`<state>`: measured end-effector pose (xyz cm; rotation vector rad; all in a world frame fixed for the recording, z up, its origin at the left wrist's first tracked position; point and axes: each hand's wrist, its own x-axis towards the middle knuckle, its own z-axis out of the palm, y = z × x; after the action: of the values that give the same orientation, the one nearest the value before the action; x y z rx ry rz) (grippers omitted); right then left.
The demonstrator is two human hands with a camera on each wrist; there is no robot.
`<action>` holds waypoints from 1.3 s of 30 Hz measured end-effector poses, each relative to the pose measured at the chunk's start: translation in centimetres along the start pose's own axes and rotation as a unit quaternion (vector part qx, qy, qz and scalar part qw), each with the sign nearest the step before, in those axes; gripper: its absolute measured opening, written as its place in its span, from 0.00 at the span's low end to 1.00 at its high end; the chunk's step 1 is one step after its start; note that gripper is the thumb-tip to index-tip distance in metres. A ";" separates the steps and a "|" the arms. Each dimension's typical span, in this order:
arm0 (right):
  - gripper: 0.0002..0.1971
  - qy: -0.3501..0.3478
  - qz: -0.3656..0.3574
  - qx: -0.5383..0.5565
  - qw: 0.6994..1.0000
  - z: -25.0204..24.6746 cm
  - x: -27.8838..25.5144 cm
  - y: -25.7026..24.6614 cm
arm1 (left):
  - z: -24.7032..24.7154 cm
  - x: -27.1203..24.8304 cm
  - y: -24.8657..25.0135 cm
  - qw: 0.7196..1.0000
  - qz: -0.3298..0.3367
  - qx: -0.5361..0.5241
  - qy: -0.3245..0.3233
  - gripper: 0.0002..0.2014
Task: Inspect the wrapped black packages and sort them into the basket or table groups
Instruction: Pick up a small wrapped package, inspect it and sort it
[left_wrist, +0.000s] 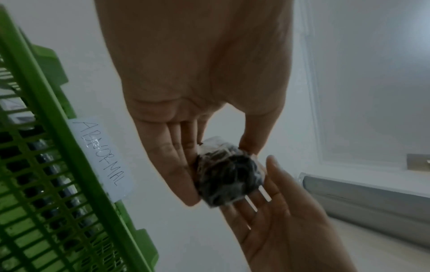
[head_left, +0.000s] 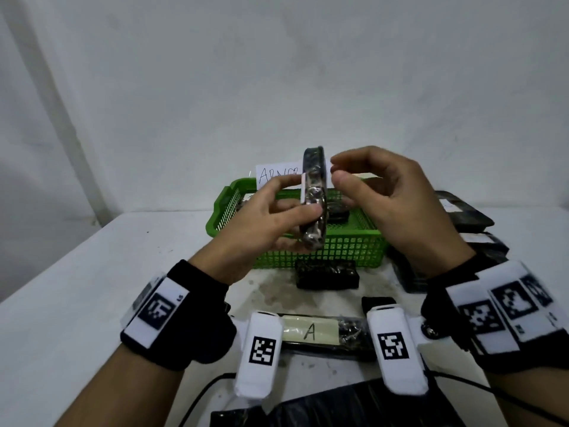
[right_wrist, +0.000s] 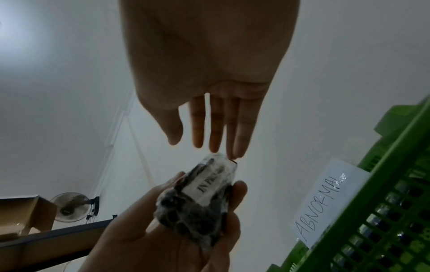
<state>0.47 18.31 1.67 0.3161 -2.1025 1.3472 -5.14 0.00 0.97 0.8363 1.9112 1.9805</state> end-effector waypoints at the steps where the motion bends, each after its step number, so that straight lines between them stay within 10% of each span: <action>1: 0.23 -0.004 0.025 0.004 1.000 -0.2 0.1 0.3 | 0.1 -0.2 0.1 1.000 0.002 -0.002 -0.017 0.31; 3: 0.34 -0.034 0.076 0.027 0.996 -0.3 0.2 0.8 | 0.5 -0.4 0.2 0.999 0.009 0.011 -0.043 0.25; 25: 0.09 -0.097 0.043 0.228 0.968 -0.5 -0.3 -0.8 | -0.5 0.4 -0.8 0.961 0.197 0.193 0.017 0.16; 35: 0.08 -0.009 0.022 0.255 0.967 0.7 -0.1 -0.1 | -0.4 0.7 -1.5 0.955 0.207 0.201 0.068 0.15; 39: 0.09 0.022 -0.044 0.212 0.976 0.3 0.0 -0.1 | -0.3 0.6 -0.8 0.974 0.098 0.158 0.132 0.14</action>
<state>0.39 17.97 1.66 0.5424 -1.7298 1.7247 -5.97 0.21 0.36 0.9060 2.4301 2.0128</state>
